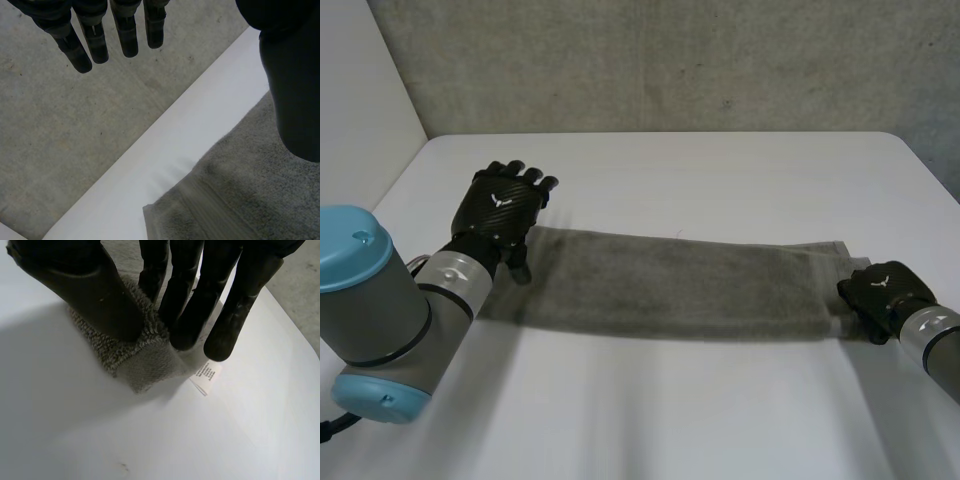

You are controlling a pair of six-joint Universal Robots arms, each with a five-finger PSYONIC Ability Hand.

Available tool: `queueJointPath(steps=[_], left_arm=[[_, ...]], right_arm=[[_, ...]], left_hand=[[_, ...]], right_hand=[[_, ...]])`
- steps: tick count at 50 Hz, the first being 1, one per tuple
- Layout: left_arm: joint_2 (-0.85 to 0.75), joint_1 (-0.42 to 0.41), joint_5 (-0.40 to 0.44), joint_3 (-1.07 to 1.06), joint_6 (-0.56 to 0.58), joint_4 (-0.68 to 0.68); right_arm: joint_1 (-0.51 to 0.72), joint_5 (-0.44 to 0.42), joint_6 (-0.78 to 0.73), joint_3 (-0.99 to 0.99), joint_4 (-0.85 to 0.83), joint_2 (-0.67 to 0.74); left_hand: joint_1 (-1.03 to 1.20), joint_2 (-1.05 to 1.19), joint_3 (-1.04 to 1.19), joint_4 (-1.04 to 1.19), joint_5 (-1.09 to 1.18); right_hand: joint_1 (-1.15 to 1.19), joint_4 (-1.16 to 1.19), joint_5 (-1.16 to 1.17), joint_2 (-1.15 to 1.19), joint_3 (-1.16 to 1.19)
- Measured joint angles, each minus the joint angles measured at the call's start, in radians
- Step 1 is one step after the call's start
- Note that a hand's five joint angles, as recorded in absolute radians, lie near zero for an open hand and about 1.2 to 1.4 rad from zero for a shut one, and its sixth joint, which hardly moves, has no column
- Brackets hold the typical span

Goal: Fold the towel.

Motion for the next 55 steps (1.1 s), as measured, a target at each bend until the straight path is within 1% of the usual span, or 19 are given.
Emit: queueJointPath(steps=[2,4,12,20,23,27,29,30,31,34,35,36,37,38,39,41,47,52,55], left_arm=[[0.000,0.001,0.000,-0.001,0.000,0.000],[0.000,0.002,0.000,-0.002,0.000,0.000],[0.000,0.006,-0.001,-0.005,0.000,0.002],[0.005,0.011,-0.004,-0.008,0.000,0.003],[0.006,0.012,-0.006,-0.009,0.000,0.003],[0.007,0.012,-0.008,-0.008,0.000,0.004],[0.008,0.012,-0.009,-0.008,0.000,0.004],[0.009,0.011,-0.009,-0.008,0.000,0.004],[0.010,0.011,-0.010,-0.008,0.000,0.004],[0.015,0.011,-0.011,-0.008,-0.001,0.004],[0.015,0.011,-0.011,-0.008,-0.001,0.004],[0.017,0.011,-0.011,-0.008,-0.002,0.004],[0.017,0.011,-0.011,-0.008,-0.002,0.004],[0.019,0.012,-0.011,-0.008,-0.004,0.004],[0.020,0.012,-0.011,-0.008,-0.004,0.004],[0.021,0.013,-0.011,-0.008,-0.007,0.005],[0.022,0.020,-0.011,-0.012,-0.011,0.004],[0.021,0.026,-0.010,-0.016,-0.012,0.004],[0.020,0.028,-0.010,-0.018,-0.012,0.004]], right_arm=[[-0.011,0.002,0.000,-0.011,0.003,0.007],[-0.019,0.004,0.000,-0.020,0.007,0.011],[-0.087,0.018,-0.022,-0.053,0.022,0.014],[-0.210,0.079,-0.197,-0.156,0.045,-0.024],[-0.206,0.117,-0.247,-0.221,0.050,-0.039],[-0.112,0.167,-0.257,-0.317,0.053,-0.057],[-0.036,0.185,-0.247,-0.366,0.055,-0.062],[0.034,0.194,-0.237,-0.400,0.055,-0.063],[0.059,0.196,-0.233,-0.411,0.055,-0.062],[0.227,0.204,-0.215,-0.474,0.054,-0.049],[0.257,0.205,-0.212,-0.484,0.054,-0.044],[0.344,0.205,-0.207,-0.511,0.053,-0.024],[0.344,0.205,-0.207,-0.511,0.053,-0.024],[0.437,0.202,-0.204,-0.537,0.054,0.006],[0.470,0.202,-0.203,-0.545,0.054,0.018],[0.600,0.195,-0.202,-0.576,0.054,0.072],[0.787,0.183,-0.203,-0.601,0.049,0.178],[0.852,0.177,-0.203,-0.604,0.045,0.253],[0.859,0.167,-0.193,-0.595,0.045,0.276]], left_hand=[[0.000,0.000,0.000,0.000,0.000],[0.000,0.000,0.000,0.000,0.000],[0.000,0.000,0.000,0.000,0.000],[0.000,0.000,0.000,0.000,0.000],[0.000,0.000,0.000,0.000,0.000],[0.000,0.000,0.000,0.000,0.000],[0.000,0.000,0.000,0.000,0.000],[0.000,0.000,0.000,0.000,0.000],[0.000,0.000,0.000,0.000,0.000],[0.000,0.000,0.000,0.000,0.000],[0.000,0.000,0.000,0.000,0.000],[0.000,0.000,0.000,0.000,0.000],[0.000,0.000,0.000,0.000,0.000],[0.000,0.000,0.000,0.000,0.000],[0.000,0.000,0.000,0.000,0.000],[0.000,0.000,0.000,0.000,0.000],[0.000,0.000,0.000,0.000,0.000],[0.000,0.000,0.000,0.000,0.000],[0.000,0.000,0.000,0.000,0.000]], right_hand=[[0.071,0.088,0.089,0.057,0.090],[0.076,0.112,0.101,0.058,0.113],[0.076,0.114,0.101,0.058,0.115],[0.078,0.114,0.101,0.058,0.115],[0.081,0.114,0.103,0.058,0.115],[0.083,0.114,0.104,0.058,0.115],[0.083,0.114,0.104,0.058,0.115],[0.084,0.114,0.104,0.065,0.115],[0.084,0.114,0.104,0.067,0.115],[0.084,0.114,0.104,0.067,0.115],[0.084,0.114,0.104,0.067,0.115],[0.084,0.114,0.104,0.067,0.115],[0.084,0.114,0.104,0.067,0.115],[0.084,0.114,0.104,0.067,0.115],[0.084,0.114,0.104,0.067,0.115],[0.084,0.114,0.104,0.067,0.115],[0.084,0.114,0.104,0.067,0.115],[0.057,0.065,0.055,0.048,0.067],[-0.269,-0.244,-0.265,-0.280,-0.261]])
